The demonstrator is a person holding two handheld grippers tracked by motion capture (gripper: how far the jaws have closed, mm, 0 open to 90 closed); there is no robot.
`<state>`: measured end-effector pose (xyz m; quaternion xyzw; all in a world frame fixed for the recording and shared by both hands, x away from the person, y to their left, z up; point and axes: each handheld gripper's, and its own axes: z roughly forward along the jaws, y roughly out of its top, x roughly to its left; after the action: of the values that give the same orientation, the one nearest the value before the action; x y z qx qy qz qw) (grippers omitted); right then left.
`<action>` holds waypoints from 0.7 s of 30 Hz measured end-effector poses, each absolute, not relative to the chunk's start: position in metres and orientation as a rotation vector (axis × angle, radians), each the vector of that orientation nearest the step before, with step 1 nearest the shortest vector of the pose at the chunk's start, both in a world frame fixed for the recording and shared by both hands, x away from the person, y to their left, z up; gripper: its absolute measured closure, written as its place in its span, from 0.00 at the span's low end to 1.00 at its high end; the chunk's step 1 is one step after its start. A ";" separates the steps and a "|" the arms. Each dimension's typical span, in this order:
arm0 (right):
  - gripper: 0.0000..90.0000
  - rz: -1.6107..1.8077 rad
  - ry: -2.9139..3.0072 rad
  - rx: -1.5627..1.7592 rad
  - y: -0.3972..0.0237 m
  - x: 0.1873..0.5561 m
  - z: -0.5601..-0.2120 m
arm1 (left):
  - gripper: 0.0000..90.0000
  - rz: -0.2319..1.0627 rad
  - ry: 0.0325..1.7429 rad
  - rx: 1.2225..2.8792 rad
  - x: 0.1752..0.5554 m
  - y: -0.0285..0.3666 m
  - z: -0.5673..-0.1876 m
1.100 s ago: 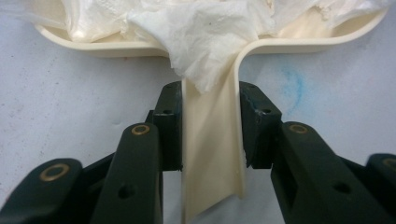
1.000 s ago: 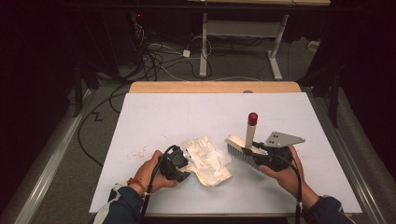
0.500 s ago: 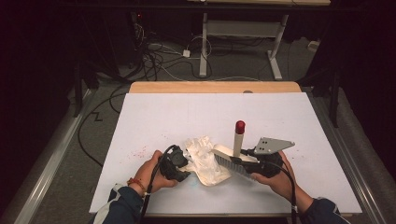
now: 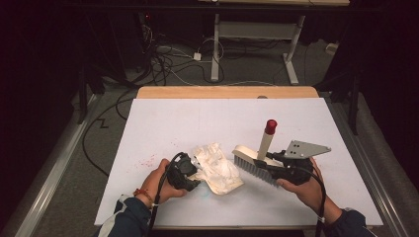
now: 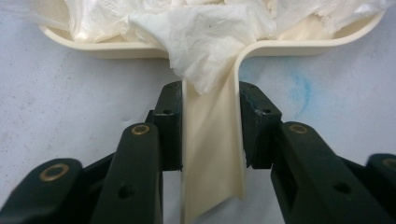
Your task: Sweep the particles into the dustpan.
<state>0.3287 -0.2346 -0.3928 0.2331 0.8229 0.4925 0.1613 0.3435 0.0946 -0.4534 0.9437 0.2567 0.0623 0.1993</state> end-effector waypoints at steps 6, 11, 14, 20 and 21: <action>0.75 1.403 2.335 0.696 -0.243 0.331 -0.389 | 0.69 0.161 0.757 2.600 0.344 0.098 -0.454; 0.75 1.403 2.322 0.701 -0.250 0.332 -0.388 | 0.69 0.141 0.771 2.587 0.345 0.102 -0.455; 0.75 1.396 2.322 0.697 -0.254 0.331 -0.388 | 0.70 0.149 0.783 2.582 0.346 0.103 -0.456; 0.75 1.394 2.330 0.710 -0.262 0.330 -0.384 | 0.70 0.165 0.812 2.565 0.345 0.110 -0.457; 0.75 1.393 2.333 0.712 -0.264 0.330 -0.383 | 0.70 0.168 0.821 2.564 0.345 0.111 -0.457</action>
<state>0.3296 -0.2640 -0.3833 0.2498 0.8192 0.4890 0.1655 0.3450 0.1112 -0.4571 0.9272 0.2969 0.0609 0.2201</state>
